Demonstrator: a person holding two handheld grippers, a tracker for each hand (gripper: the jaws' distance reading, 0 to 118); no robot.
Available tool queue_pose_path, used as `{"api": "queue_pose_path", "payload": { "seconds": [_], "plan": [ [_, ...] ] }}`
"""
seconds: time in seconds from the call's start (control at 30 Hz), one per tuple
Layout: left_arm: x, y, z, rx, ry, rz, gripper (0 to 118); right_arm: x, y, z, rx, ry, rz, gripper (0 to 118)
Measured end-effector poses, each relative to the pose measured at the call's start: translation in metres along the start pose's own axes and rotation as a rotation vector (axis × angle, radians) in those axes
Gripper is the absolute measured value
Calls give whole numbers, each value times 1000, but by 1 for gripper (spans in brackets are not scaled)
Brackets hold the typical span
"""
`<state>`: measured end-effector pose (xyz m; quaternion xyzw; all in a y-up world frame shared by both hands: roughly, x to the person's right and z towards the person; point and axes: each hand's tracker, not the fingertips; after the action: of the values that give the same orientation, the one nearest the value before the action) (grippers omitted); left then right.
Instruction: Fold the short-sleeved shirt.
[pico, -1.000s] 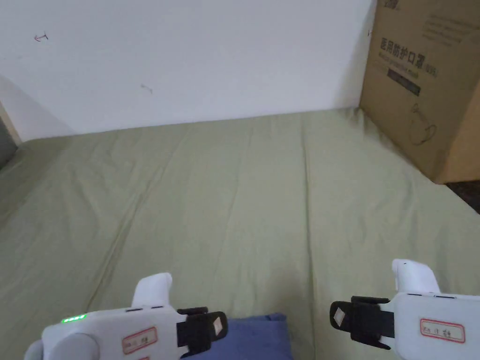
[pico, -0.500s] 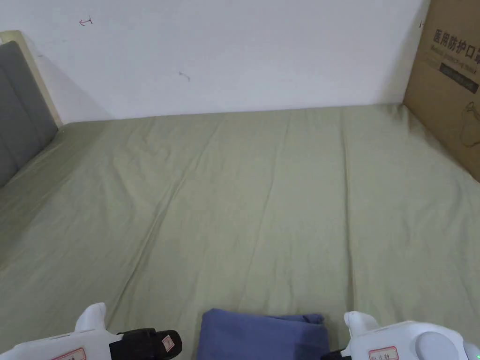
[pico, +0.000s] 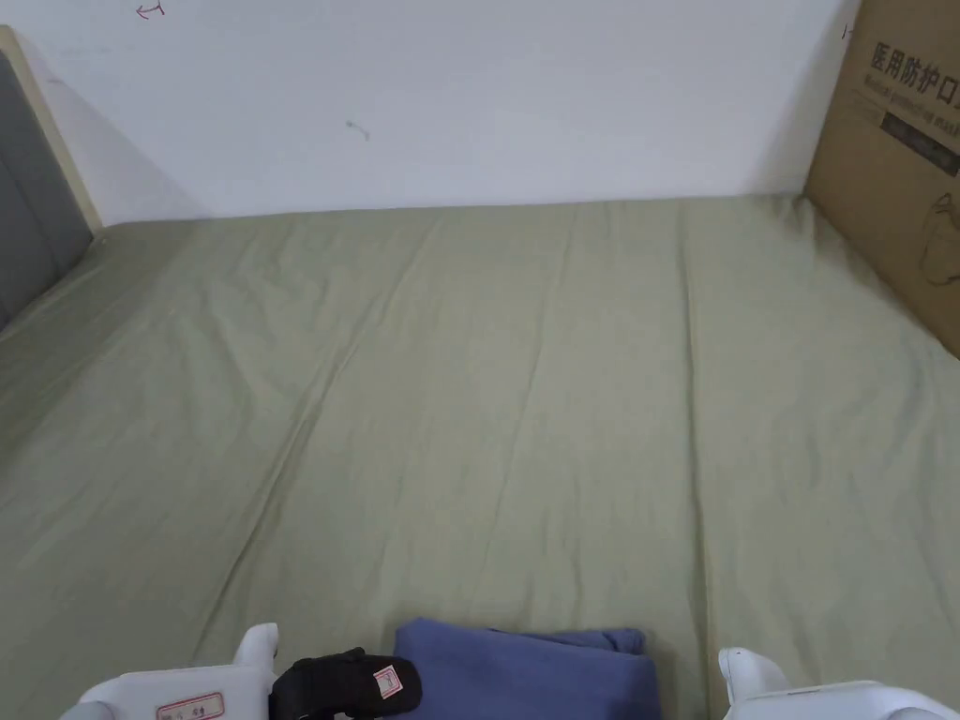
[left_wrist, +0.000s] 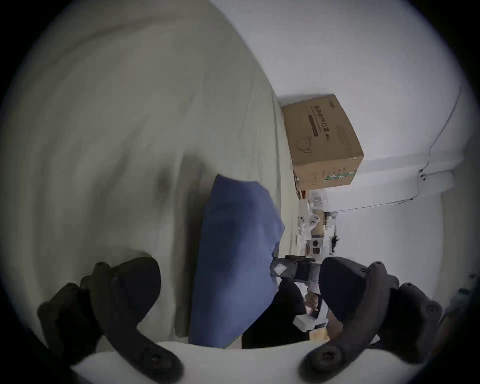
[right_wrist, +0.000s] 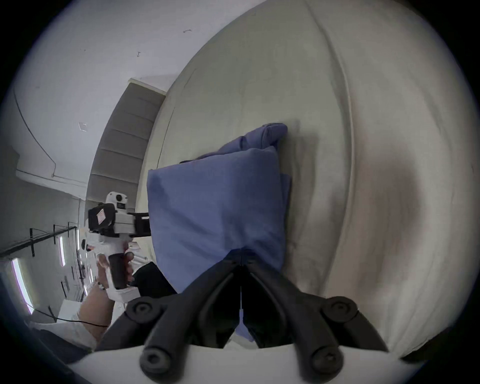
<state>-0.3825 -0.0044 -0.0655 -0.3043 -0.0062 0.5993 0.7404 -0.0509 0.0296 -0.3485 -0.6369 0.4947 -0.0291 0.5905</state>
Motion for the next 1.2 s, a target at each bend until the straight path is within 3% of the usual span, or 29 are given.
{"api": "queue_pose_path", "payload": {
  "seconds": [0.1, 0.2, 0.4, 0.43, 0.5, 0.53, 0.6, 0.67, 0.73, 0.97, 1.07, 1.2],
  "plan": [
    [-15, 2, -26, -55, -173, 69, 118, -6, -1, 1, -8, -32, 60, 0],
    [-21, 0, -50, -112, -331, 138, 118, -7, 0, -1, -13, -35, 62, 0],
    [-23, -1, -55, -135, -355, 66, 115, 5, -1, -1, -6, 8, -10, 0],
    [-24, -1, -51, -135, -323, 47, 106, 4, -2, 0, -2, 10, -10, 0],
    [-31, -3, -48, -109, -145, 12, 28, 4, -3, 0, 3, 11, -7, 0],
    [-41, -2, -51, -108, -32, 22, 20, 6, -3, 0, 6, 20, -14, 0],
    [-32, -4, -50, -93, -156, 54, 20, 5, -4, -1, 9, 22, -45, 0],
    [-21, -6, -51, -99, -60, -36, 19, 5, -4, 0, 10, 26, -55, 0],
    [-9, -9, -47, -80, -45, -38, 20, 2, -7, 4, 30, 18, -50, 0],
    [48, -2, 19, 50, 43, -259, 20, -24, -15, 42, 133, -21, 1, 0],
    [57, 21, 72, 97, 152, -312, 20, -36, -15, 60, 168, -18, 21, 0],
    [56, 54, 145, 135, 405, -372, 20, -52, -15, 74, 195, -53, 61, 0]
  ]
}}
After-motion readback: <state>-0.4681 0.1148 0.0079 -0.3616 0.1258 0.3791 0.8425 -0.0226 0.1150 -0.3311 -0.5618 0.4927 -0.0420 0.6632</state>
